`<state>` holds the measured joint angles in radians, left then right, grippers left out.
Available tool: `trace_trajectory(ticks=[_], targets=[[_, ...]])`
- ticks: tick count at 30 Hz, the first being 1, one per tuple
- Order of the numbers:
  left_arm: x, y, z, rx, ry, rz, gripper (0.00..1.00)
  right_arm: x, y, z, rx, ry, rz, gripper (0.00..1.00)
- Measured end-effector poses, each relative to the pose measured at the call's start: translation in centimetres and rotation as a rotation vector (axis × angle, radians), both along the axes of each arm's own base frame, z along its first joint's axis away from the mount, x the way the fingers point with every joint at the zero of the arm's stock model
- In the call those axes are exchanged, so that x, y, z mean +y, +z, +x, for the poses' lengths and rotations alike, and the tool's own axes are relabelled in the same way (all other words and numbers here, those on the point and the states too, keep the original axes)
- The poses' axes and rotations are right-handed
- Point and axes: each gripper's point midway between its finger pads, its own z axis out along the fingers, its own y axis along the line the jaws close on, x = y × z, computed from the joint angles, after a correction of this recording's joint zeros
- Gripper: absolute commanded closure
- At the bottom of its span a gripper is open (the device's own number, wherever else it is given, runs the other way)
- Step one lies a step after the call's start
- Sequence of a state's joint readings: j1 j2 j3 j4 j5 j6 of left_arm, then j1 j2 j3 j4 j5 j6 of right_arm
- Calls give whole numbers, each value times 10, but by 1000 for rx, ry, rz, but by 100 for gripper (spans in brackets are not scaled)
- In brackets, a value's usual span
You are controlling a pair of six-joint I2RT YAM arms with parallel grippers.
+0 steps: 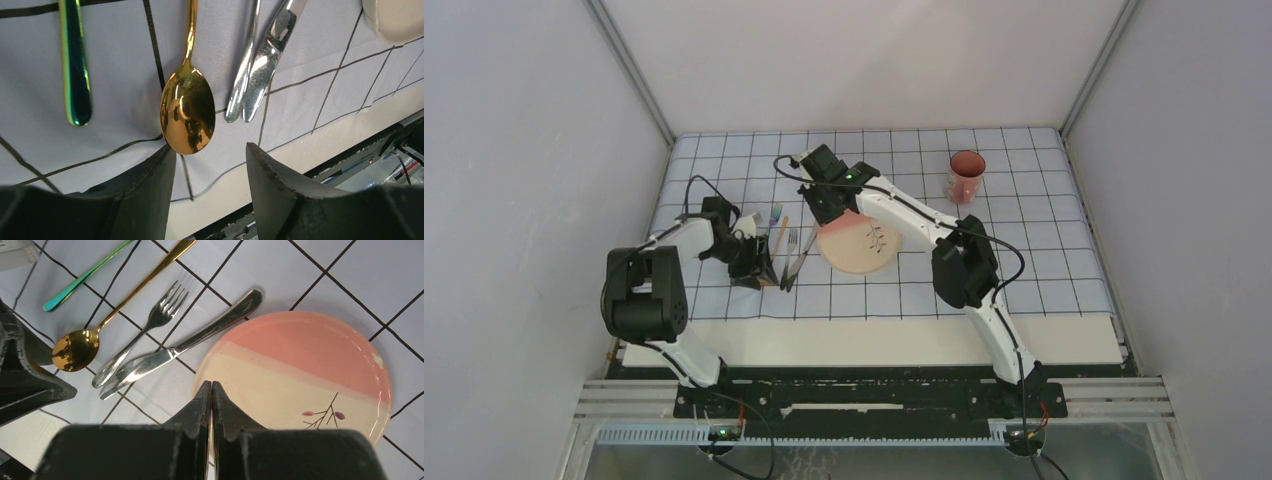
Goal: Set the dinner table for one person
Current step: Pick up the spoon from the napkin.
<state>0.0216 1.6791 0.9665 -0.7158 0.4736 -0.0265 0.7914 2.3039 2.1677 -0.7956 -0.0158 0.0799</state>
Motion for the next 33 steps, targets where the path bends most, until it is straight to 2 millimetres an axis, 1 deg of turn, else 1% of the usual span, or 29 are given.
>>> trace_trajectory(ticks=[7, 11, 14, 21, 27, 33], targets=[[1, 12, 1, -35, -3, 20, 42, -2, -4, -2, 7, 3, -10, 94], [3, 13, 3, -41, -1, 32, 42, -2, -4, -2, 7, 3, -10, 95], [5, 12, 5, -41, 1, 42, 43, -2, -4, -2, 7, 3, -10, 95], [7, 0, 8, -19, 3, 55, 43, -2, -4, -2, 7, 3, -10, 95], [8, -3, 10, -21, 5, 63, 43, -1, -4, -2, 6, 5, -11, 96], [10, -5, 13, -30, 10, 74, 42, -2, -5, -2, 1, 5, -16, 92]])
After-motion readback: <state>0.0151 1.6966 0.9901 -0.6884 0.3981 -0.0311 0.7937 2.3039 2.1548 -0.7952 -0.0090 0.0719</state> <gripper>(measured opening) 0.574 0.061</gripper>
